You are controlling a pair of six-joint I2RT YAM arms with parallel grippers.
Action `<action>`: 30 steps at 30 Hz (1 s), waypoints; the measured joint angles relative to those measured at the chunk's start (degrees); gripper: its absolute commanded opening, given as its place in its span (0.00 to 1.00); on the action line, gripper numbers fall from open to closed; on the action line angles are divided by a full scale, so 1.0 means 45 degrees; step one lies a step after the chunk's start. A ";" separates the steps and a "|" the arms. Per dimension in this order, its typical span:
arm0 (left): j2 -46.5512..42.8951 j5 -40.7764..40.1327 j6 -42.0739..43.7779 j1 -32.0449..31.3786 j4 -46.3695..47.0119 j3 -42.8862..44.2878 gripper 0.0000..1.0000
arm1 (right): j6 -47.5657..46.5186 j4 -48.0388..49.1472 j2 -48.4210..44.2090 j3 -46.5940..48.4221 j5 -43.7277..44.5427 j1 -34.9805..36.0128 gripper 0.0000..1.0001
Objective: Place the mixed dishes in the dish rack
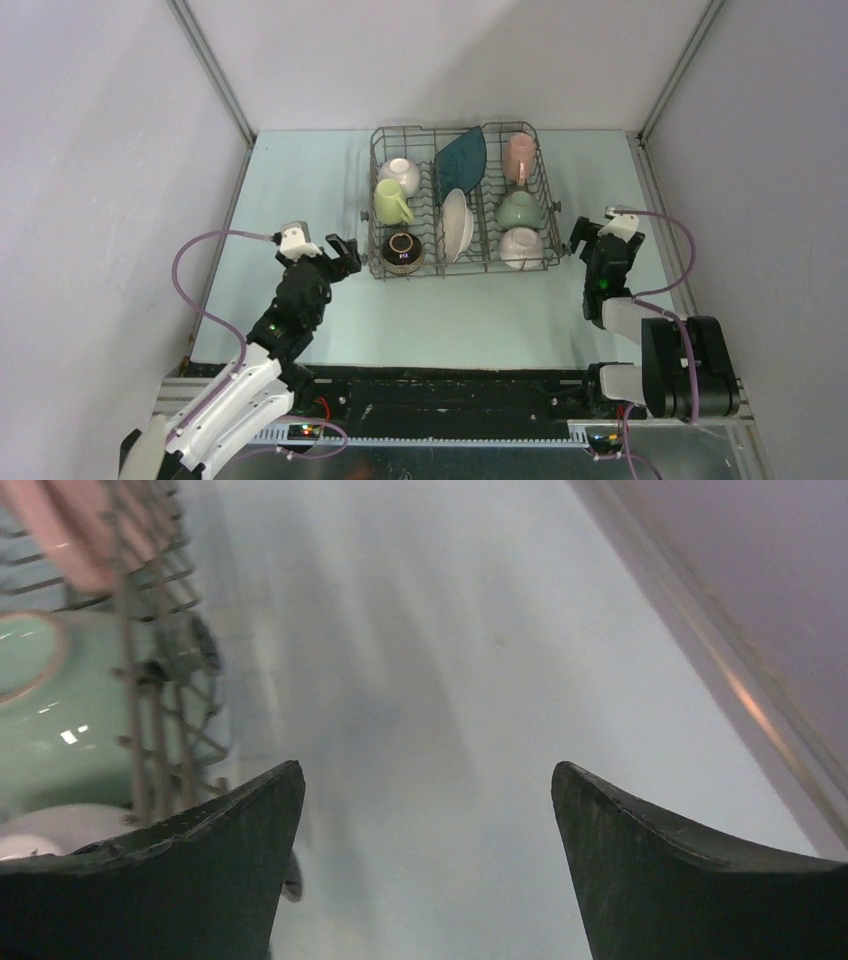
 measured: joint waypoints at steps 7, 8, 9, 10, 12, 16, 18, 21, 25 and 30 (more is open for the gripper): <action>0.0170 -0.0015 0.0325 0.0000 0.0670 -0.0427 0.93 | -0.0442 0.2220 0.1049 -0.0248 -0.3075 -0.0831 0.99; 0.0170 -0.0015 0.0408 0.0000 0.0801 -0.0578 0.94 | -0.0491 0.2433 0.1093 -0.0330 -0.3128 -0.0782 0.99; 0.0160 -0.0015 0.0486 0.0000 0.0899 -0.0704 0.94 | -0.0529 0.2647 0.1132 -0.0398 -0.3196 -0.0714 0.99; 0.0141 -0.0015 0.0593 0.0000 0.1001 -0.0826 0.95 | -0.0578 0.2817 0.1151 -0.0437 -0.3225 -0.0675 1.00; 0.0044 -0.0044 0.0835 0.0000 0.1171 -0.1015 0.98 | -0.0661 0.3007 0.1171 -0.0500 -0.3269 -0.0602 0.99; -0.0301 -0.0437 0.1520 0.0000 0.1724 -0.1316 1.00 | -0.0729 0.3245 0.1175 -0.0583 -0.3235 -0.0384 1.00; -0.0471 -0.0665 0.2016 0.0000 0.2103 -0.1545 1.00 | -0.0758 0.3308 0.1175 -0.0593 -0.3235 -0.0321 1.00; -0.0607 -0.0981 0.2958 0.0000 0.2569 -0.1899 1.00 | -0.0801 0.3371 0.1180 -0.0597 -0.3240 -0.0301 0.99; -0.0466 -0.1588 0.4240 0.0019 0.3283 -0.2108 1.00 | -0.0845 0.3376 0.1190 -0.0597 -0.3313 -0.0316 1.00; 0.0855 -0.1987 0.5581 0.0840 0.5319 -0.2317 1.00 | -0.0850 0.3385 0.1200 -0.0597 -0.3332 -0.0316 0.99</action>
